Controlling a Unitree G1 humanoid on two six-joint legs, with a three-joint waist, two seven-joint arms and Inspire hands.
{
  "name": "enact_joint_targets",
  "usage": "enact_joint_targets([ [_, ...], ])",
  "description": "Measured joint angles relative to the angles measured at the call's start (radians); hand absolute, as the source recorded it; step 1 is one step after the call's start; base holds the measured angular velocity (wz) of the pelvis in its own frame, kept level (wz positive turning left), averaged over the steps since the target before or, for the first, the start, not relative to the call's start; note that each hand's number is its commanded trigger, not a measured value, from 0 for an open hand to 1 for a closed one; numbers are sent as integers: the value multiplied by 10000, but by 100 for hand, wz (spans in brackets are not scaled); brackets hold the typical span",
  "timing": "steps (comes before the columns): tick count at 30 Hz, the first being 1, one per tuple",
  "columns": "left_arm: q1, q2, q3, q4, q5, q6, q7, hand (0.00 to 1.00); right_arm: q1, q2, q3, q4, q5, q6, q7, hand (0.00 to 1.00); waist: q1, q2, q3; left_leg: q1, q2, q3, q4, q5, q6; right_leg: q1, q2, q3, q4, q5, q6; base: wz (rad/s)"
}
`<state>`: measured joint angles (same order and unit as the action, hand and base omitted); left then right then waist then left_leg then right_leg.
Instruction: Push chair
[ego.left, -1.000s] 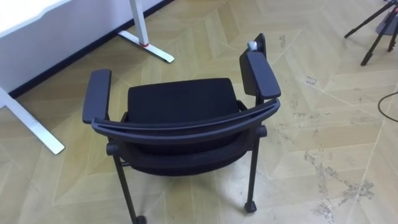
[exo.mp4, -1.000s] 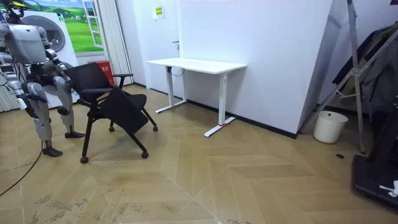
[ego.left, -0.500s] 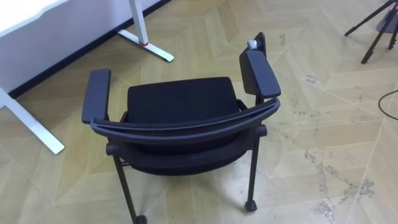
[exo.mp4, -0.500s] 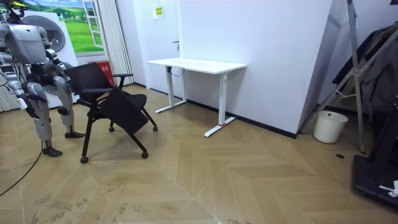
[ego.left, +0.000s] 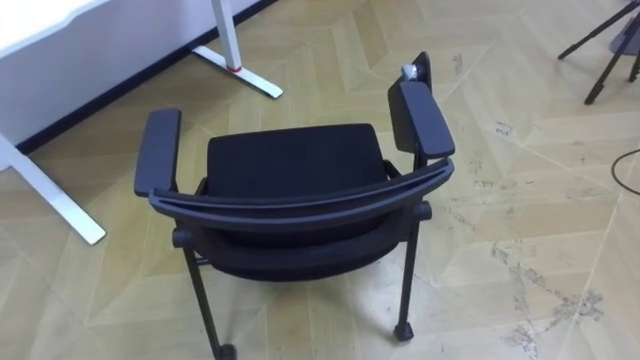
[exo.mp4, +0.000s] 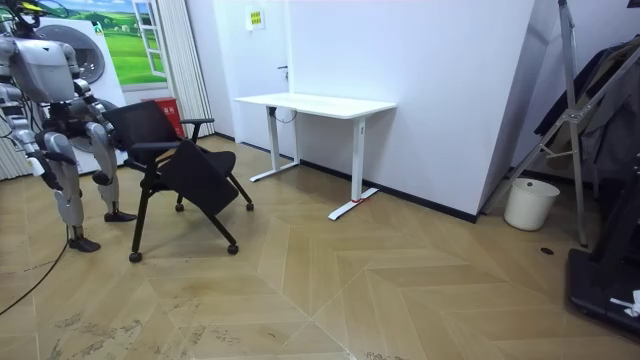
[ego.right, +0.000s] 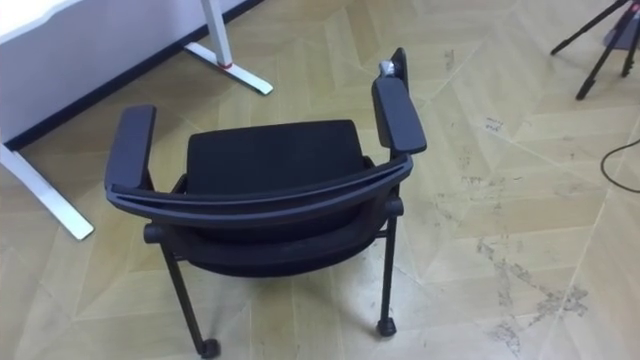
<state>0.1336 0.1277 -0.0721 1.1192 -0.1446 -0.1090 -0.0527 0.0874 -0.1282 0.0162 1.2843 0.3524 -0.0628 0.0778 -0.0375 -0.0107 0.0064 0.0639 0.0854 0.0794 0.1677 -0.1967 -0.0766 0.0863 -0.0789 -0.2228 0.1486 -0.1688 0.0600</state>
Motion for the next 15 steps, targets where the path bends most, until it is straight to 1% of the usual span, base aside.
enact_joint_targets([
  [3, 164, 10, 306, -5, -19, -47, -13, 0, 4, -2, -4, 14, -13, 12, 0, 0, 70, -26, -7, -2, 0, 0, 1, 0, 0, 10, 0, -28, 0, 0, 0, 0],
  [5, 269, 23, 335, -3, -58, -47, -10, 0, -8, -2, -6, 14, -24, 61, 9, 0, 90, -40, -7, -9, 0, -19, 3, 0, 0, 25, -1, -59, 0, 0, 0, 5],
  [8, 495, 15, 547, -5, -201, -48, 0, 0, -15, -3, -7, 33, -4, 159, 70, 0, 108, -59, -7, -14, -1, -159, 15, 0, 0, 95, -1, -202, -36, -2, -1, 13],
  [9, 540, 2, 662, -25, -209, -48, 2, 0, -12, -7, -8, 35, -3, 211, 90, 0, 143, -70, -20, -5, -2, -212, 40, 0, 0, 130, -1, -266, -77, -1, -3, 16],
  [15, 547, -2, 702, -101, -194, -47, 0, 0, -92, -8, -6, 36, -5, 217, 112, 0, 210, -55, -30, -31, -14, -294, 106, 0, 0, 201, -2, -343, -128, -31, -9, 5],
])
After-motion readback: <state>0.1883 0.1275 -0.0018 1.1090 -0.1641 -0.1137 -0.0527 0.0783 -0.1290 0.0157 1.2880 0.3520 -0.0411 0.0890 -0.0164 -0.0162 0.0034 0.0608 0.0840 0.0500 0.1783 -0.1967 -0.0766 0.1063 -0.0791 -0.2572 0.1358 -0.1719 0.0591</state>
